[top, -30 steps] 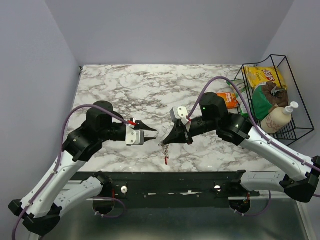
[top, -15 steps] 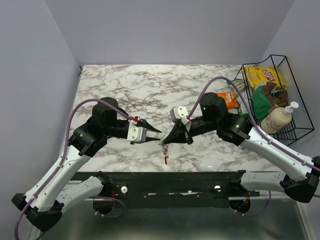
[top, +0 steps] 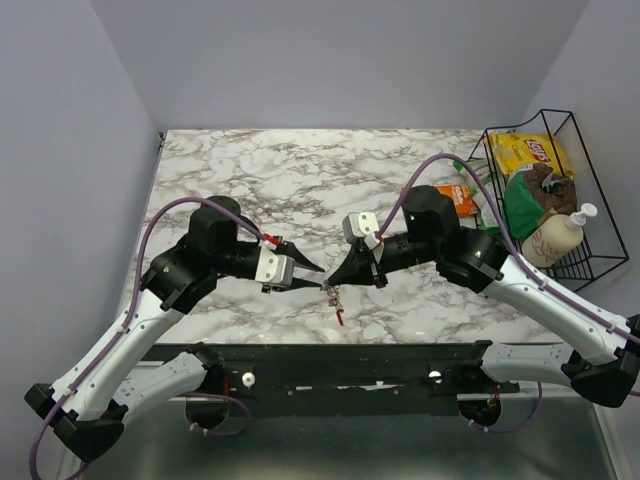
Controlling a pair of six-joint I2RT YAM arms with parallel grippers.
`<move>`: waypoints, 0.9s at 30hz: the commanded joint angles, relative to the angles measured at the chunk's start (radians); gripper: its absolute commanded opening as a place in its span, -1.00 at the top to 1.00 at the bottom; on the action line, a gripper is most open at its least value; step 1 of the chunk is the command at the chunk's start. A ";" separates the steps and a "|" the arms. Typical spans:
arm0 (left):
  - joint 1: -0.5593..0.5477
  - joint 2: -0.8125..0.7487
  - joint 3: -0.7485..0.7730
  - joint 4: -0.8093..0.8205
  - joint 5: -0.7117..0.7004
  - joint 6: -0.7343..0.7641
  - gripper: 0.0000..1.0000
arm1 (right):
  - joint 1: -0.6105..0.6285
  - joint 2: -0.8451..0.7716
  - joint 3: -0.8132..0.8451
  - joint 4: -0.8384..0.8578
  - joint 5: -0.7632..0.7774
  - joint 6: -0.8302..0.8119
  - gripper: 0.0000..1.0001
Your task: Put the keys on the keyring
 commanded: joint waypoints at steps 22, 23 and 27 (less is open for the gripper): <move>-0.032 0.063 -0.008 0.024 0.039 -0.030 1.00 | -0.001 -0.041 -0.019 0.058 0.026 0.021 0.99; -0.033 0.067 -0.004 0.020 0.033 -0.027 1.00 | 0.001 -0.041 -0.019 0.059 0.024 0.023 0.99; -0.038 0.066 -0.003 0.018 -0.010 -0.024 1.00 | -0.001 -0.052 -0.032 0.082 0.059 0.037 0.91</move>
